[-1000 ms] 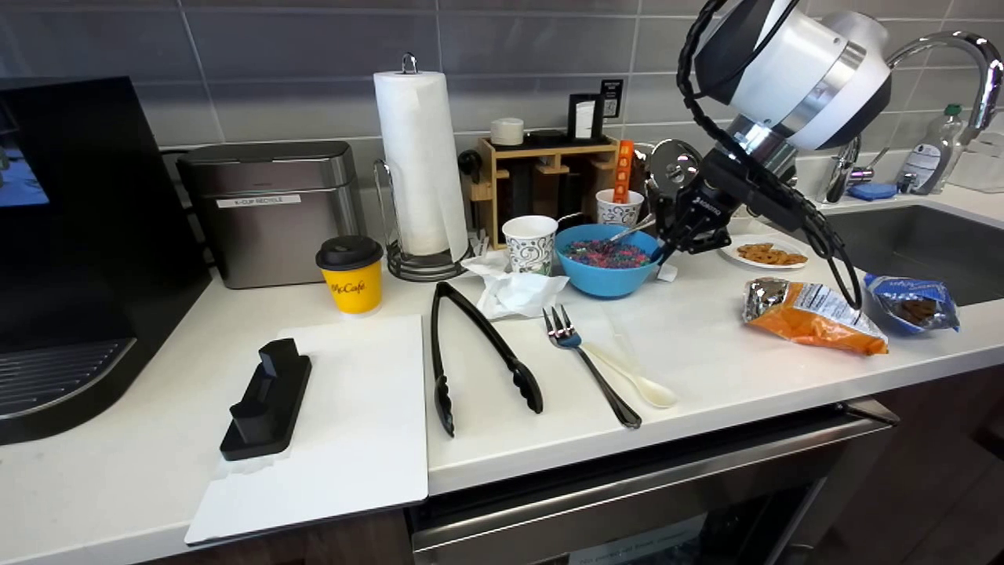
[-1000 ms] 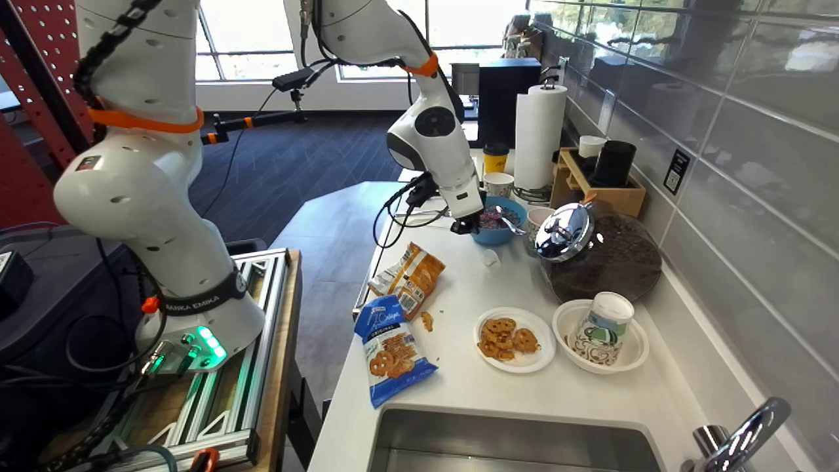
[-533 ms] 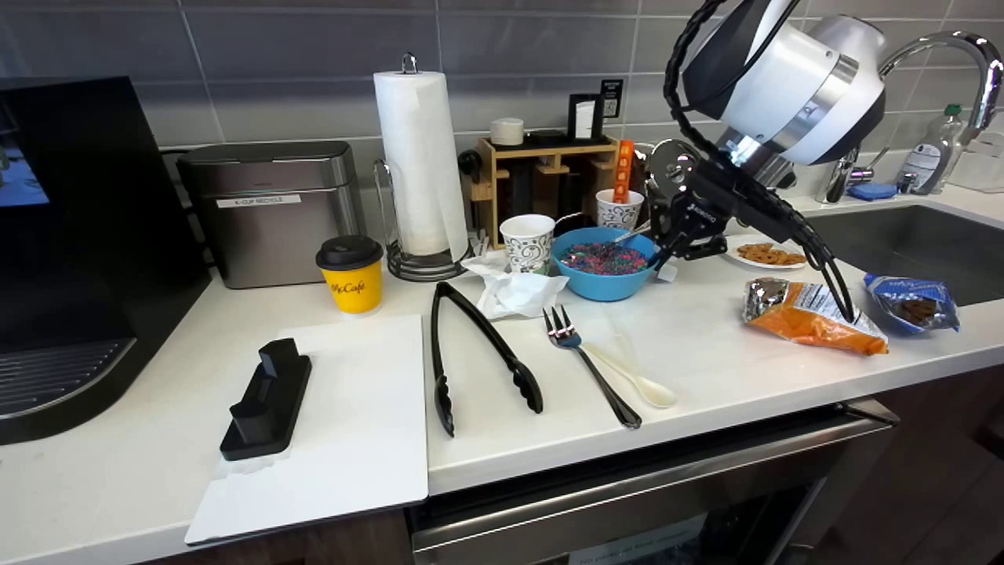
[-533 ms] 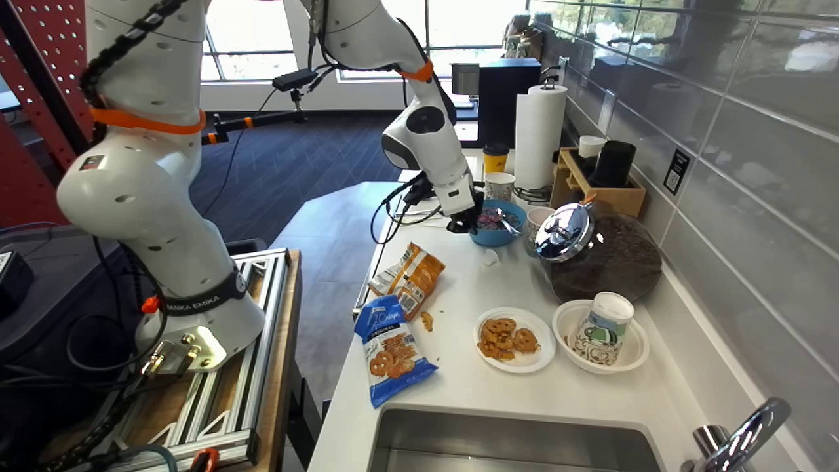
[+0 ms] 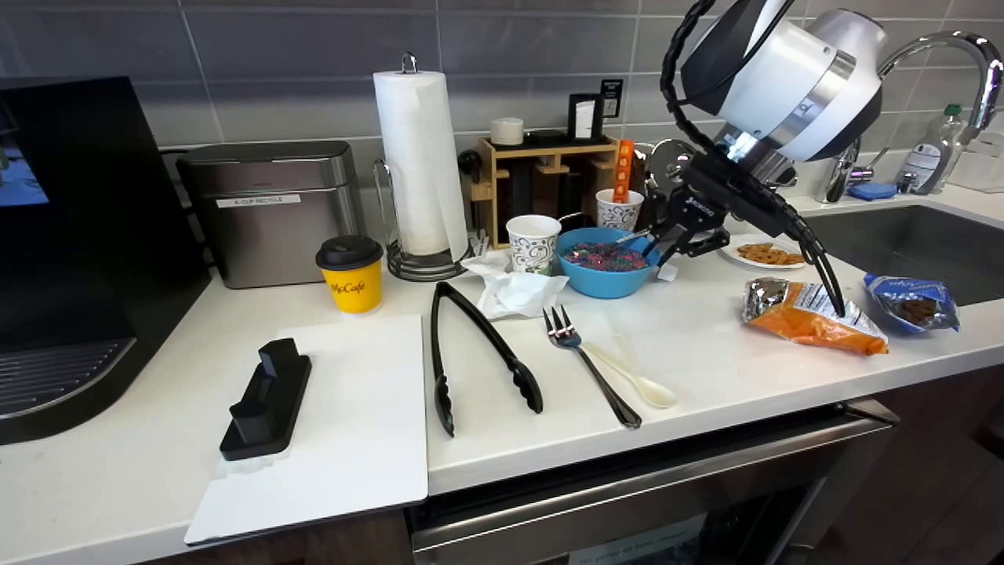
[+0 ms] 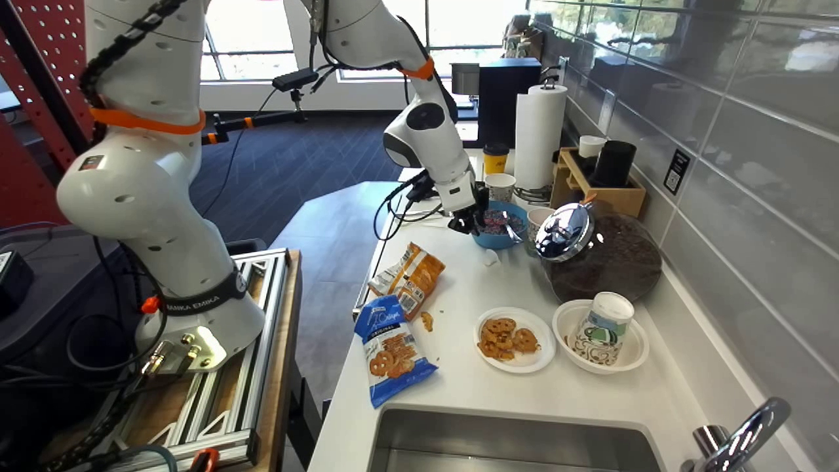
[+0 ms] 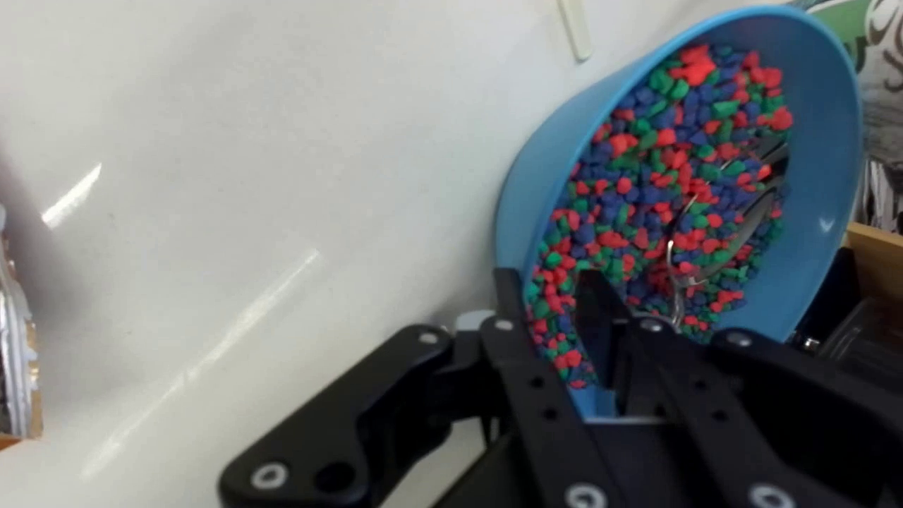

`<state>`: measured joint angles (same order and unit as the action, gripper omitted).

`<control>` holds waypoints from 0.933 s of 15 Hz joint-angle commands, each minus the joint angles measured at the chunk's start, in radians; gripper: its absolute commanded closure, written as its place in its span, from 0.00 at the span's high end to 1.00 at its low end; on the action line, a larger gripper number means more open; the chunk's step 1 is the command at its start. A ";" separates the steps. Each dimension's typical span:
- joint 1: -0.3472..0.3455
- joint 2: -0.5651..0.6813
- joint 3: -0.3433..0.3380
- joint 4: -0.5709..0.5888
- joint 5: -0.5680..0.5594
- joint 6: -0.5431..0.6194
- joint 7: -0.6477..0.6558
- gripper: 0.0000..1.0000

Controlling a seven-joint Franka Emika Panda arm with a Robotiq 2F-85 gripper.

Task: Move the blue bowl backwards.

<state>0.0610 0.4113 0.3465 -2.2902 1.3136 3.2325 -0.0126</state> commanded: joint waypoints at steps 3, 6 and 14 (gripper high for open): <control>0.013 -0.123 0.004 -0.115 -0.096 -0.146 -0.068 0.76; 0.050 -0.209 -0.014 -0.232 -0.214 -0.206 -0.051 0.98; 0.298 -0.424 -0.191 -0.470 -0.797 -0.193 0.156 0.99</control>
<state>0.2519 0.1172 0.2498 -2.6576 0.7127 3.0574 0.0526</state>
